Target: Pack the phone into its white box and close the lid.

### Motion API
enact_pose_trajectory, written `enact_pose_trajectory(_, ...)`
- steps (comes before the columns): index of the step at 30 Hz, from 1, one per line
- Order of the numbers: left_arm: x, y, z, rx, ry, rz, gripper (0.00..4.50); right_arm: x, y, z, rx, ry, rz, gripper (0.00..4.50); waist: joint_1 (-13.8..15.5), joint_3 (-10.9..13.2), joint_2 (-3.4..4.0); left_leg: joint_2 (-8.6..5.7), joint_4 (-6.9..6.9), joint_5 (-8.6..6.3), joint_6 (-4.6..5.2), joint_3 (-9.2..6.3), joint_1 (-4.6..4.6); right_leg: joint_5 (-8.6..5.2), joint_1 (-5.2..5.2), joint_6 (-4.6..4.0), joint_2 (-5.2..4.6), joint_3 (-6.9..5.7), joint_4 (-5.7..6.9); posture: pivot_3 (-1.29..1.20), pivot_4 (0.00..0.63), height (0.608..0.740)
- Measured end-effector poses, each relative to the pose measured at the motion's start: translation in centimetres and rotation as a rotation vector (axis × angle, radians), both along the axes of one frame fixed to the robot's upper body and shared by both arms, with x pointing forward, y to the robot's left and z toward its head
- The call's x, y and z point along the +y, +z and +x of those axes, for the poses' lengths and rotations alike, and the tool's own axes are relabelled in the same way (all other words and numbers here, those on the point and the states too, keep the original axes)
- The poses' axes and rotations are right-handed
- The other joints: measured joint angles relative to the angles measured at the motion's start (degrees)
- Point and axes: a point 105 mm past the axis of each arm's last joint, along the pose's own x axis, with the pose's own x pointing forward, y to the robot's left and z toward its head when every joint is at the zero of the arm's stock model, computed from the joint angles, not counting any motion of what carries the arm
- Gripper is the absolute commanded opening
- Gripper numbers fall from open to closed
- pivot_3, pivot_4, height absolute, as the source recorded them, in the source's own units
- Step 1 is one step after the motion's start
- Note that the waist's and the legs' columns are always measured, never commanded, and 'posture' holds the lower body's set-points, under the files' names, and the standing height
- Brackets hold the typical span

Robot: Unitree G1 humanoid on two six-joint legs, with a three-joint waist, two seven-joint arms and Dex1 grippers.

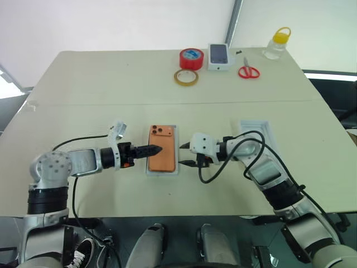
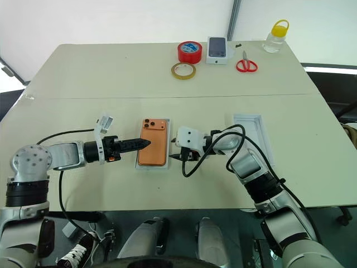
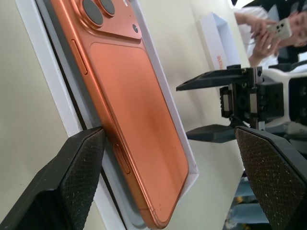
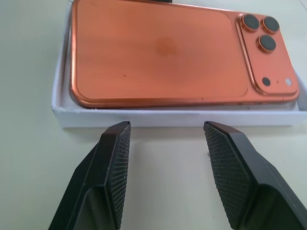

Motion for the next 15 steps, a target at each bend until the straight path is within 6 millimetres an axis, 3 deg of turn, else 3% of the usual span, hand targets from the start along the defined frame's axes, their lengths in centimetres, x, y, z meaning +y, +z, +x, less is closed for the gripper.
enact_pose_trajectory(4, 1.8, -0.1, 0.9, -0.035, 0.086, 0.073, 4.46, -0.4, -0.1, 0.8, -0.01, -0.033, -0.009, 2.56, 0.0, 0.01, 0.01, 0.0, -0.01, 0.0, 0.0, 0.0, -0.01, 0.0, -0.02, 0.0, 0.0, 0.0, 0.0, 0.0, 0.15, 0.74)
enact_pose_trajectory(6, 3.6, -0.6, 1.9, -0.059, 0.179, 0.152, 3.94, -0.7, 0.0, 1.1, -0.01, -0.05, -0.007, 2.02, 0.13, 0.01, 0.0, 0.0, -0.02, 0.01, -0.01, 0.0, -0.01, 0.0, -0.02, 0.0, -0.01, 0.0, -0.02, 0.0, 0.15, 0.74)
enact_pose_trajectory(10, 6.2, -0.9, 3.2, -0.121, 0.299, 0.273, 1.98, -1.3, 0.0, 2.2, -0.024, -0.091, -0.021, 0.06, 0.29, 0.02, 0.01, -0.02, -0.02, 0.01, -0.02, 0.01, -0.03, 0.0, -0.03, 0.0, -0.02, 0.0, -0.03, 0.0, 0.15, 0.74)
enact_pose_trajectory(14, 6.7, -1.0, 3.9, -0.191, 0.328, 0.361, 0.03, -1.4, 0.4, 3.0, -0.07, -0.105, -0.03, 0.0, 0.31, 0.02, 0.01, -0.03, -0.04, 0.01, -0.02, 0.01, -0.03, 0.0, -0.02, 0.0, -0.03, 0.0, -0.04, 0.0, 0.15, 0.74)
enact_pose_trajectory(15, 6.4, -1.4, 3.9, -0.199, 0.309, 0.396, 0.03, -1.3, 0.4, 3.1, -0.077, -0.106, -0.028, 0.0, 0.31, 0.02, 0.01, -0.03, -0.04, 0.01, -0.03, 0.01, -0.03, 0.0, -0.02, 0.0, -0.03, 0.0, -0.04, 0.0, 0.15, 0.74)
